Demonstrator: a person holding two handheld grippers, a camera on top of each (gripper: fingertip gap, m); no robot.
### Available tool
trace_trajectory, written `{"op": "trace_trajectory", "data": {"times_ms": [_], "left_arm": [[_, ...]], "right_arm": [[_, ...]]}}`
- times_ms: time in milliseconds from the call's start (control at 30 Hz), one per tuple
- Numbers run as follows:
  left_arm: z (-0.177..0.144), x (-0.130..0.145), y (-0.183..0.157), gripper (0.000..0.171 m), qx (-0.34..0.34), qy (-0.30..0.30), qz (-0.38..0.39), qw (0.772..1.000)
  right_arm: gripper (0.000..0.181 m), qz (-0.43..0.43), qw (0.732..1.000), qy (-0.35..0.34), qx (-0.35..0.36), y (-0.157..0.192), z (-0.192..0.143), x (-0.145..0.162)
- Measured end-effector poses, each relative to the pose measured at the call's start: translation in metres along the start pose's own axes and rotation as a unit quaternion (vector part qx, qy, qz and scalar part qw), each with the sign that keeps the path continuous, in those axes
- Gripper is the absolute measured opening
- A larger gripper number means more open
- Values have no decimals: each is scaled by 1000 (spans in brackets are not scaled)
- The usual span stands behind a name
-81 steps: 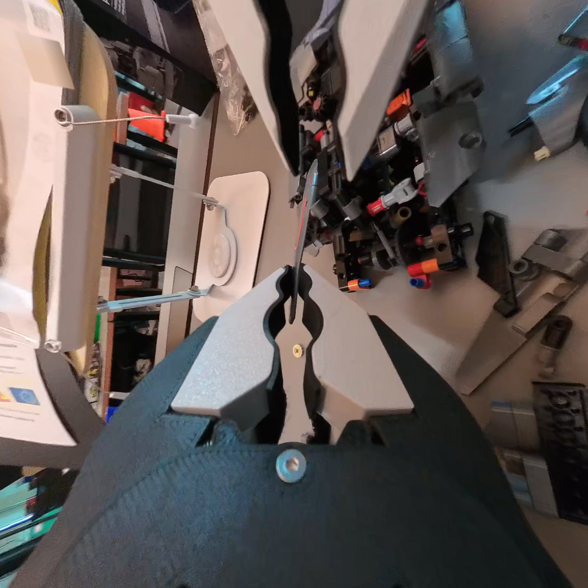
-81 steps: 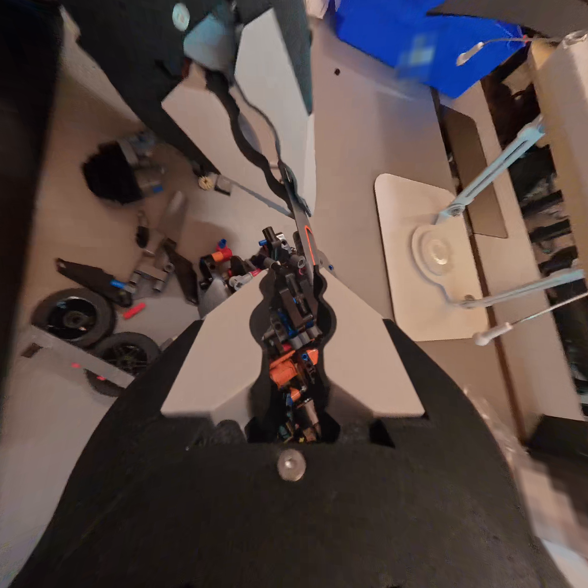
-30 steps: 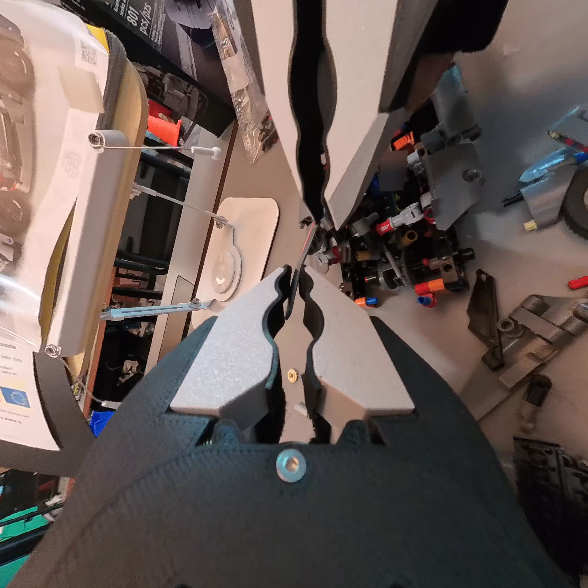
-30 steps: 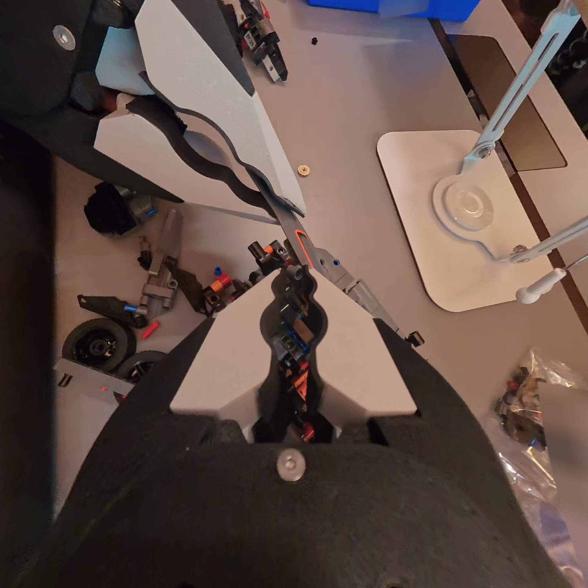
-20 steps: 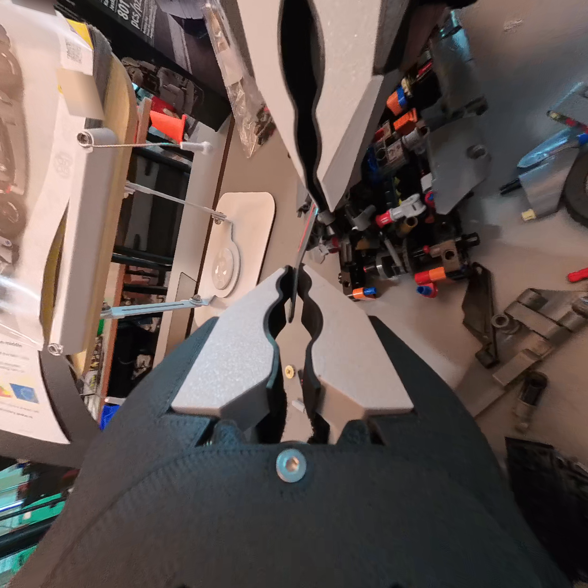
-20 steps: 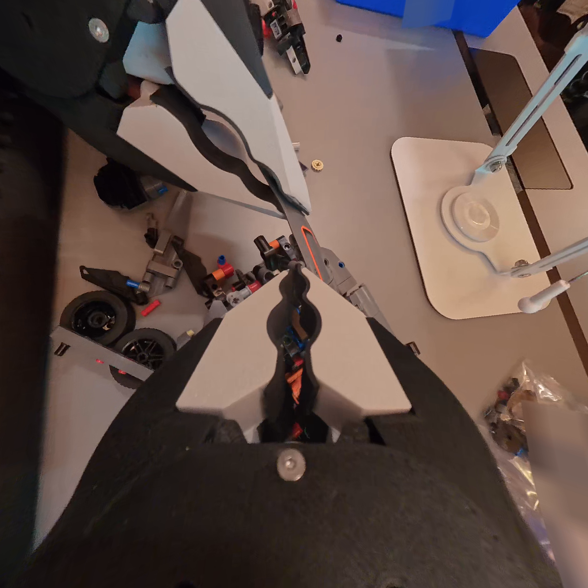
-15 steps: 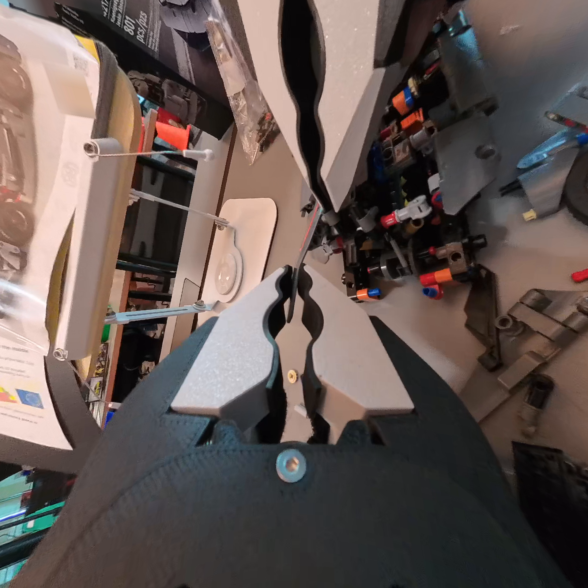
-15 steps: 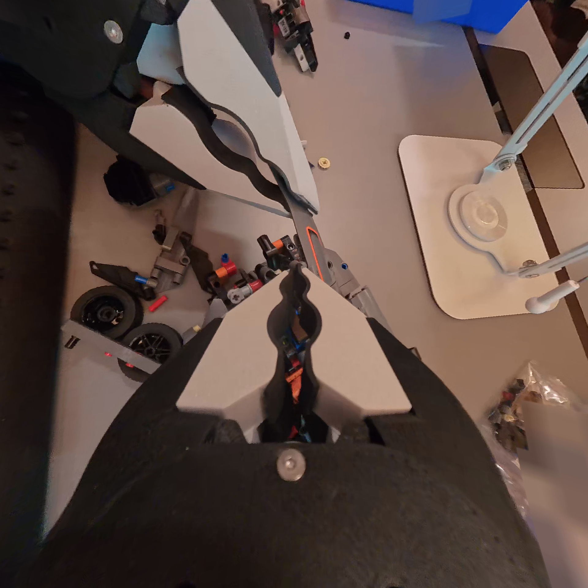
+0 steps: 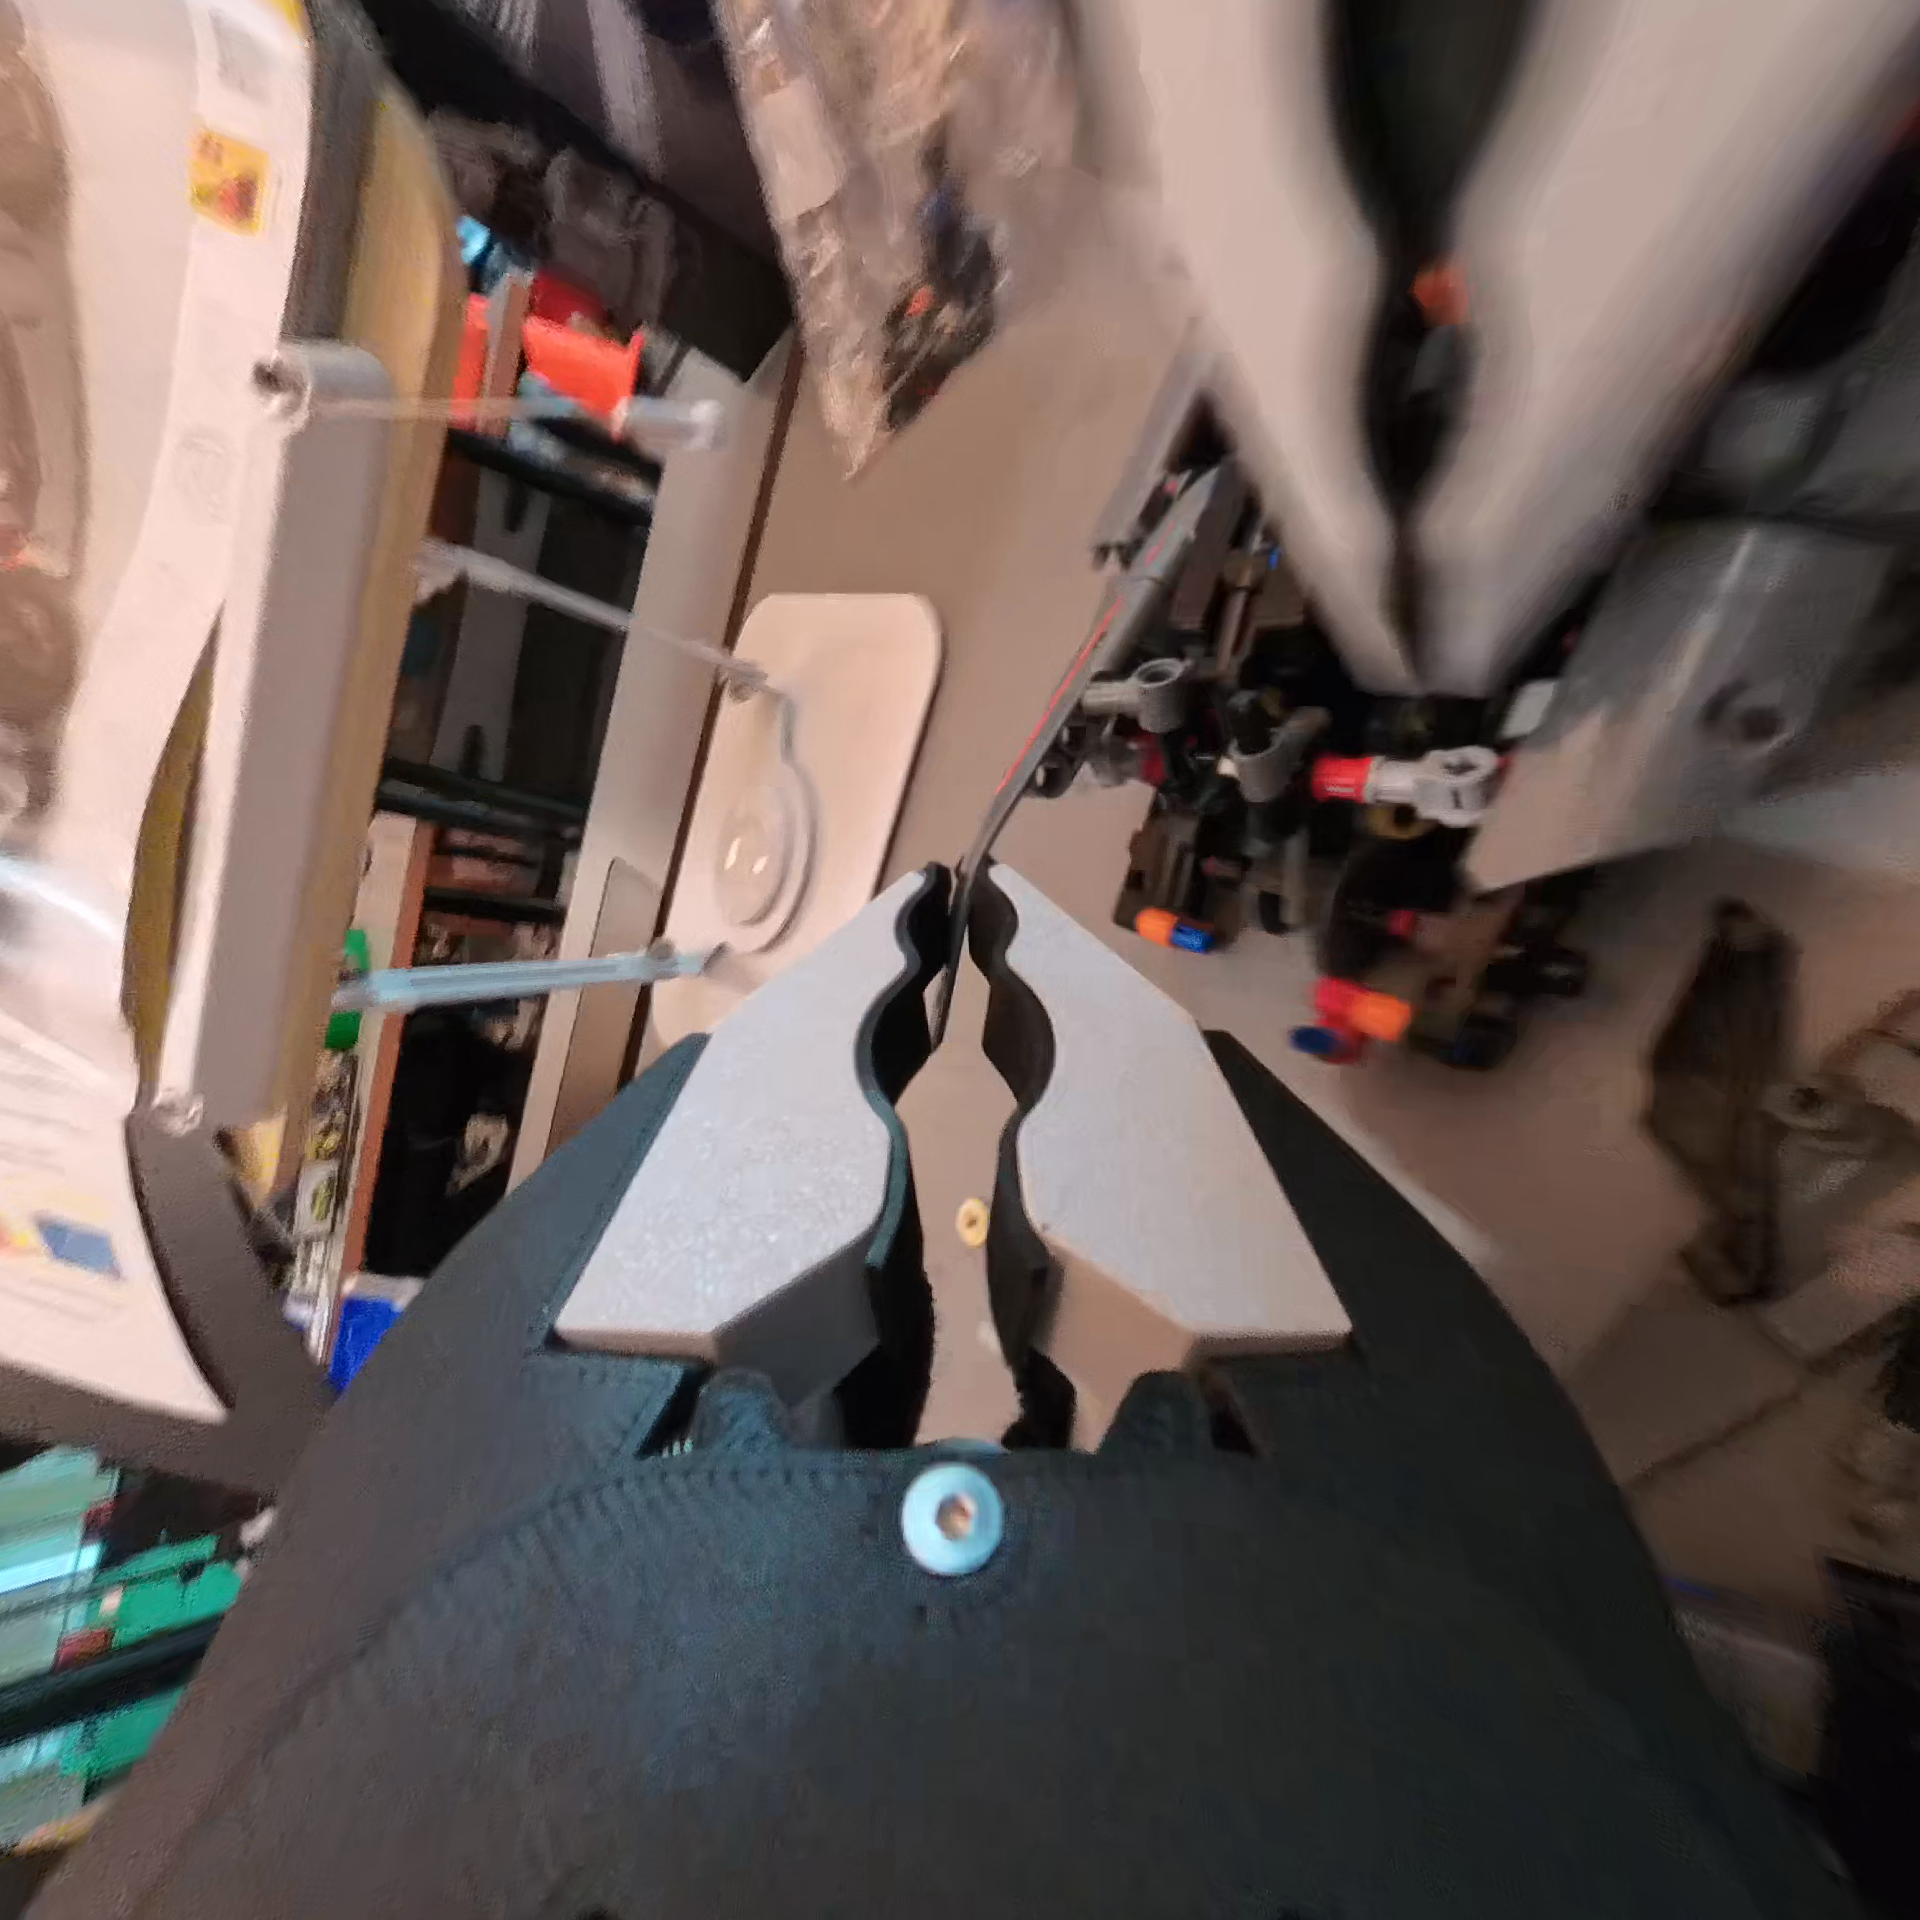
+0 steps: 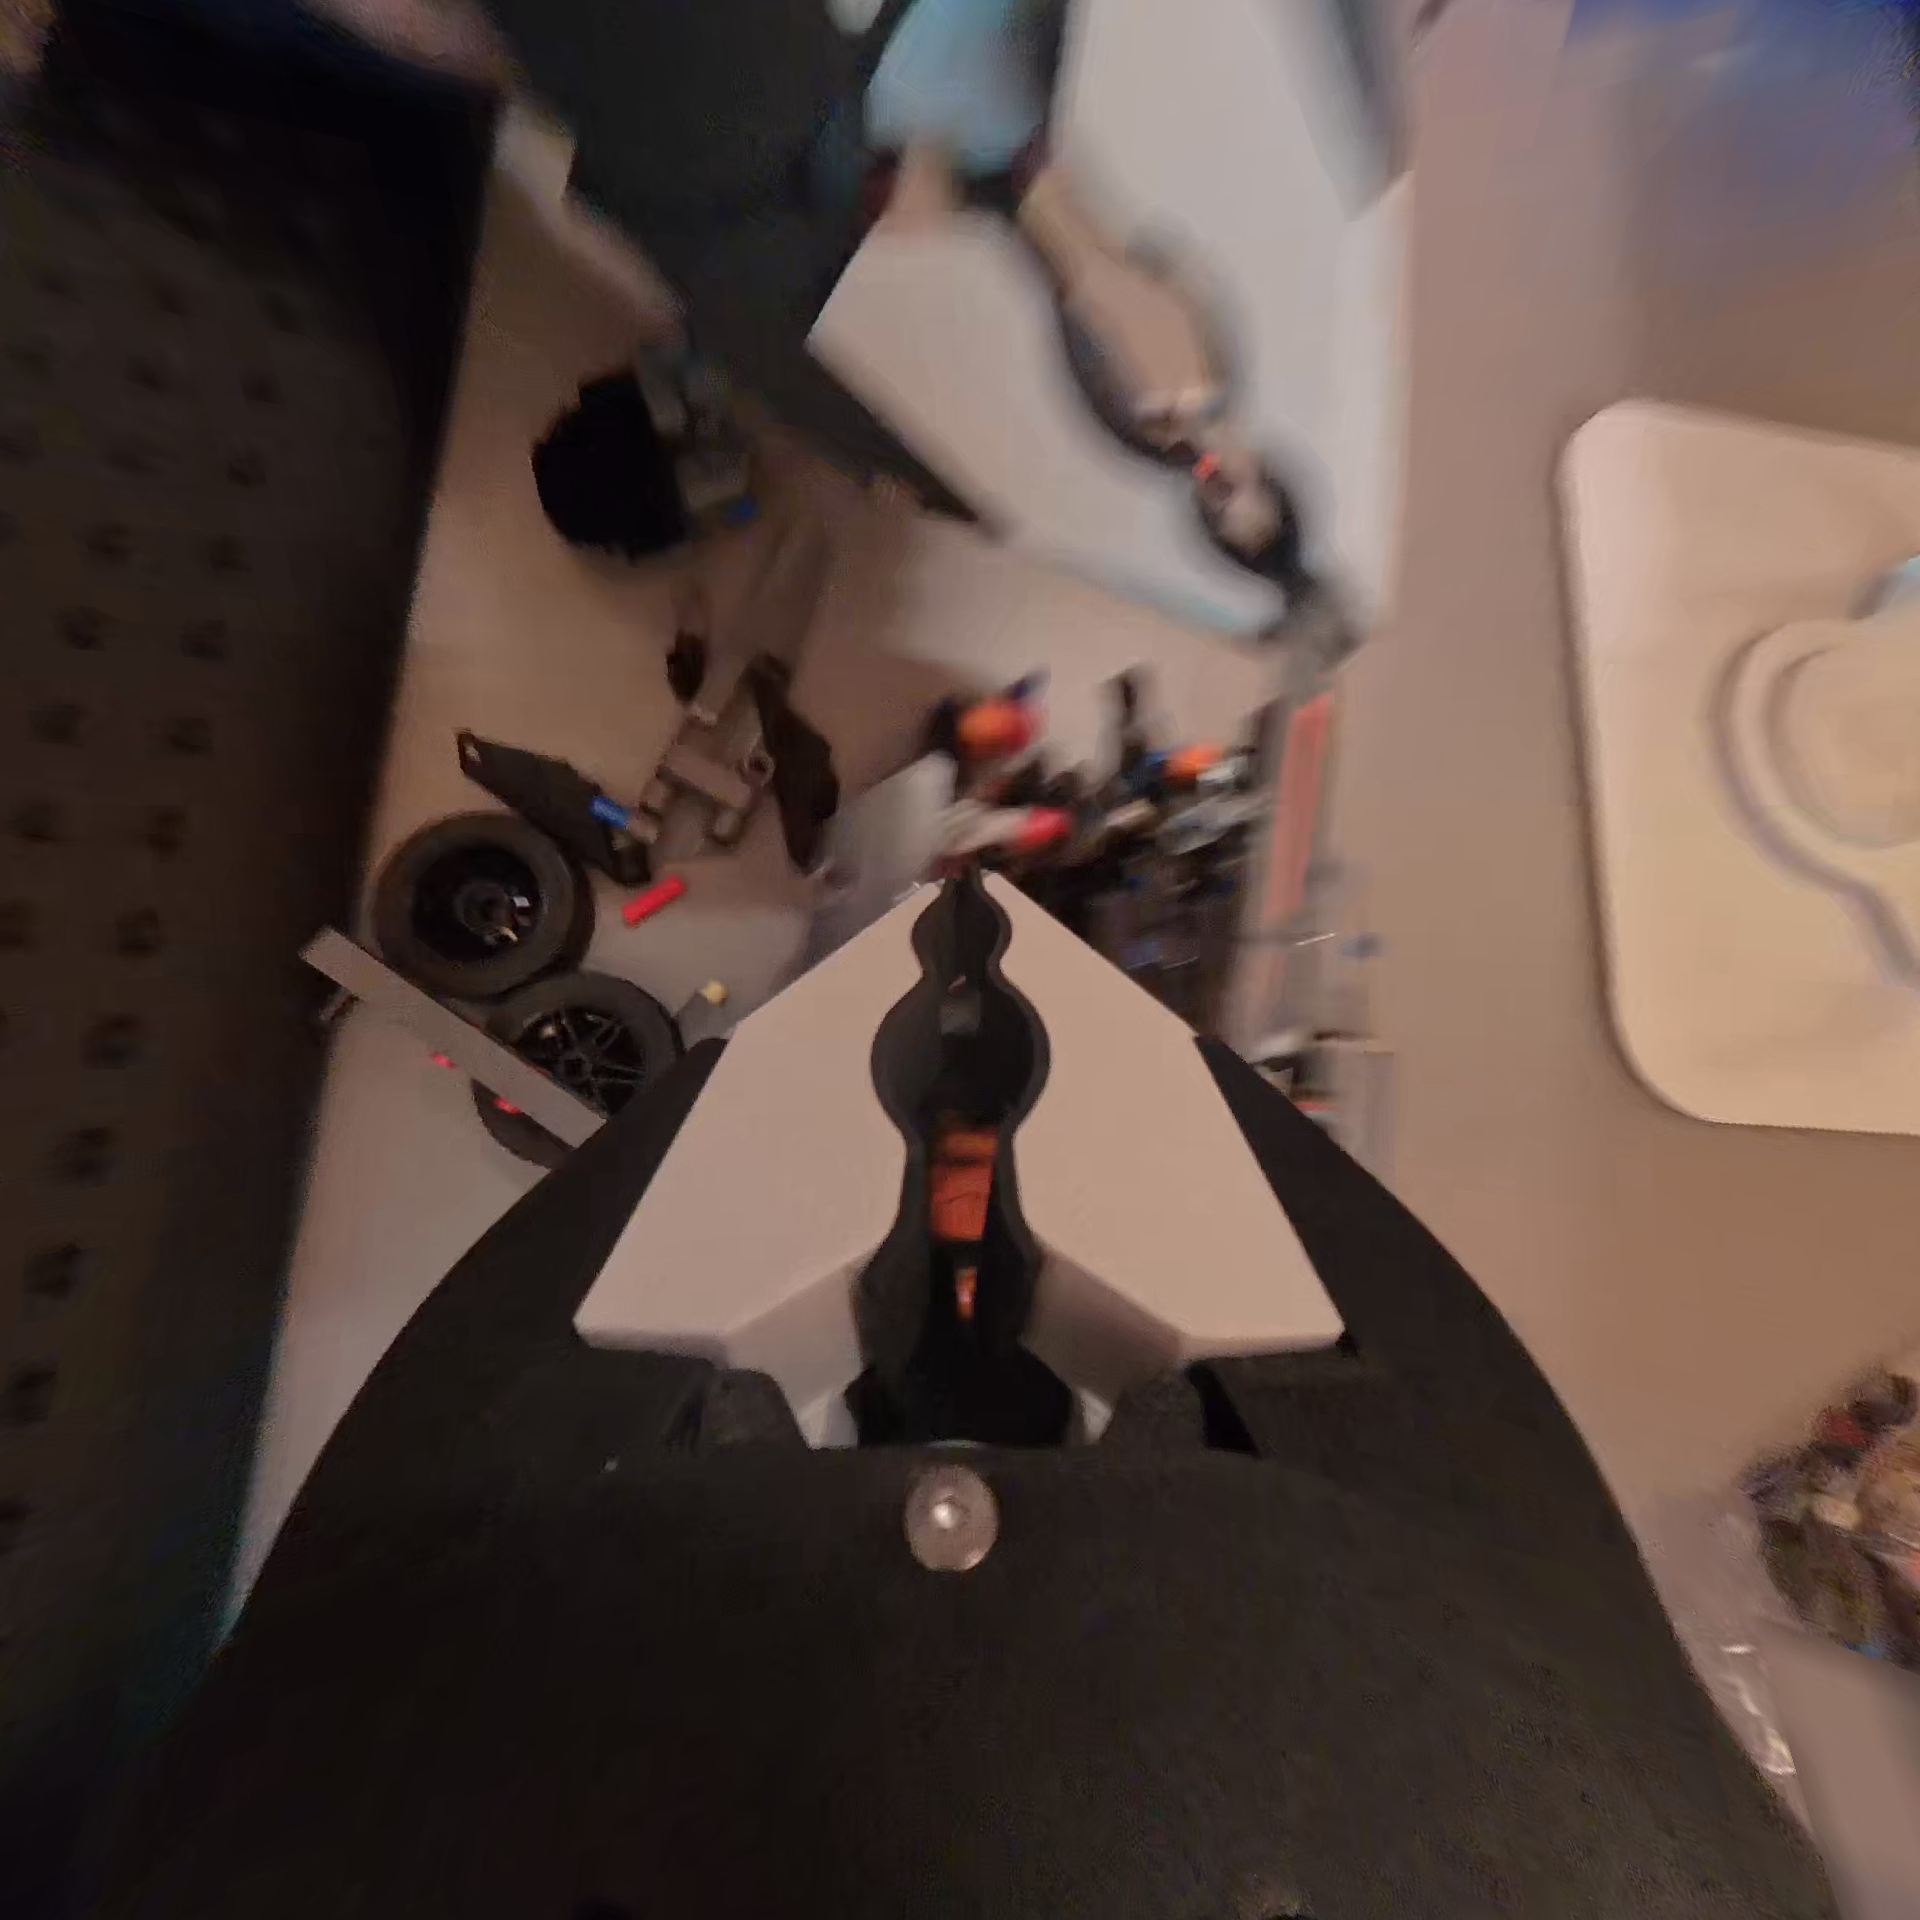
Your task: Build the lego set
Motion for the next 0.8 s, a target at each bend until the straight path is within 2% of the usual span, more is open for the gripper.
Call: {"op": "trace_trajectory", "data": {"times_ms": [33,133,200,267,333,400,467,567,667,800], "left_arm": [[2,3,5,2,2,8,-10,1000],[4,7,-2,2,22,2,3,1000],[0,-1,-4,2,31,-21,14,999],[1,-1,-2,3,31,-12,1,999],[0,0,-3,4,31,-15,1,999],[-2,-3,-5,4,27,-18,1,999],[-3,-8,-9,4,26,-17,7,999],[-4,-13,-14,4,21,-14,6,1000],[-3,-15,-15,3,10,-11,10,1000],[-2,-14,-14,3,6,-9,11,1000]], "right_arm": [[0,0,1000,10,1,0,5,3],[0,32,997,-64,26,-12,-18,-6],[0,37,996,-68,49,-17,-25,-1],[0,48,993,-75,78,-23,-36,1],[11,66,991,-64,96,-27,-44,5],[12,91,989,-64,101,-30,-41,6],[14,111,988,-36,96,-31,-32,9],[18,149,986,-40,57,-29,-23,7],[7,182,981,-42,50,-31,-19,11],[6,160,985,-37,54,-29,-17,9]]}}
Point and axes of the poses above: each gripper's, where its closed fingertips meet, z out along the fingers, x out of its underside, y = z × x across the jaws, the point moved 6 cm from there along -z, back along the fingers, and after that the axes turned 14 degrees about -z, right-handed, at the moved point
